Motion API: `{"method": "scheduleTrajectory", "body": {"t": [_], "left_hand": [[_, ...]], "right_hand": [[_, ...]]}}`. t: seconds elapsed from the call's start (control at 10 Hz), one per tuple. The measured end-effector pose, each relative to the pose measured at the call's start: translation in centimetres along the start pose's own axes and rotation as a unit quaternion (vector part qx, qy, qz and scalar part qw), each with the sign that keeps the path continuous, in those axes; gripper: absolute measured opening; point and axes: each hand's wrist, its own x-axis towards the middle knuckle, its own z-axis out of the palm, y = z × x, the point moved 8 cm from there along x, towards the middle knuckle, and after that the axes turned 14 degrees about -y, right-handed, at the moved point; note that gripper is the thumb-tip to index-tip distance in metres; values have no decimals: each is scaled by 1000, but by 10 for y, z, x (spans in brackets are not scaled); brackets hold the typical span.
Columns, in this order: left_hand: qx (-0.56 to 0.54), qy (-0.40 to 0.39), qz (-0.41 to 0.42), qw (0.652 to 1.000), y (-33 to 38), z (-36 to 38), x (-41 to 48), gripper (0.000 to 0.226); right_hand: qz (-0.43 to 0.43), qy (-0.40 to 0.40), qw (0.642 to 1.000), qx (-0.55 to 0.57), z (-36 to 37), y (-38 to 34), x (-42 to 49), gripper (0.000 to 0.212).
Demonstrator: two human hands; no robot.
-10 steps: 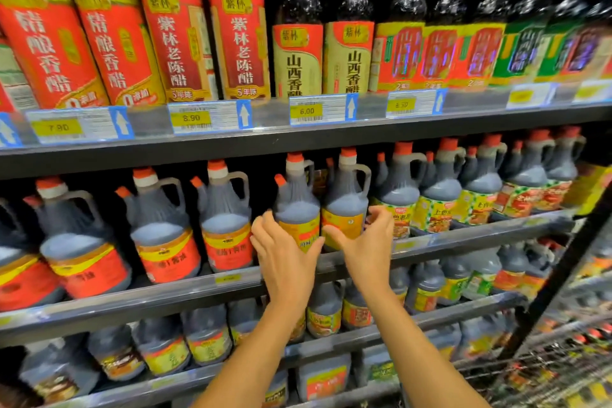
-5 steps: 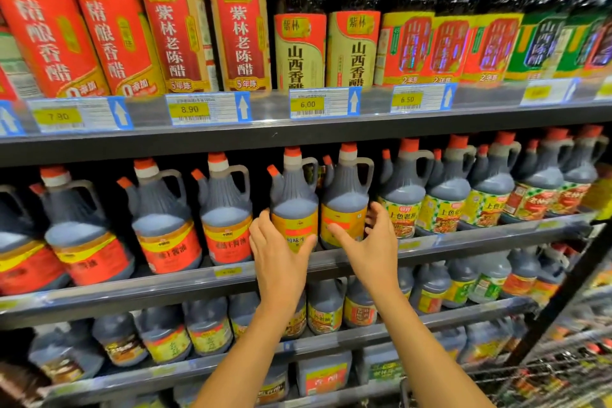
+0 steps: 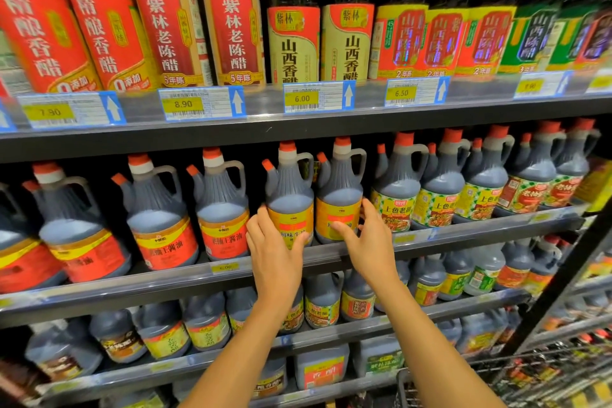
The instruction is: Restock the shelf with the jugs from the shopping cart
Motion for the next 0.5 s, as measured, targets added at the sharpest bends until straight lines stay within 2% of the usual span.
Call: {"method": "scheduleTrajectory", "body": {"t": [0.1, 0.4, 0.5], "left_hand": [[-1, -5, 2, 1000, 0, -1, 0, 88], [-20, -37, 15, 999, 0, -9, -4, 80], [23, -30, 45, 998, -9, -22, -12, 57]], "right_hand": [[-2, -9, 1000, -1, 4, 7, 3, 88], [14, -35, 997, -72, 2, -1, -3, 76], [10, 4, 987, -161, -10, -13, -16, 45]]}}
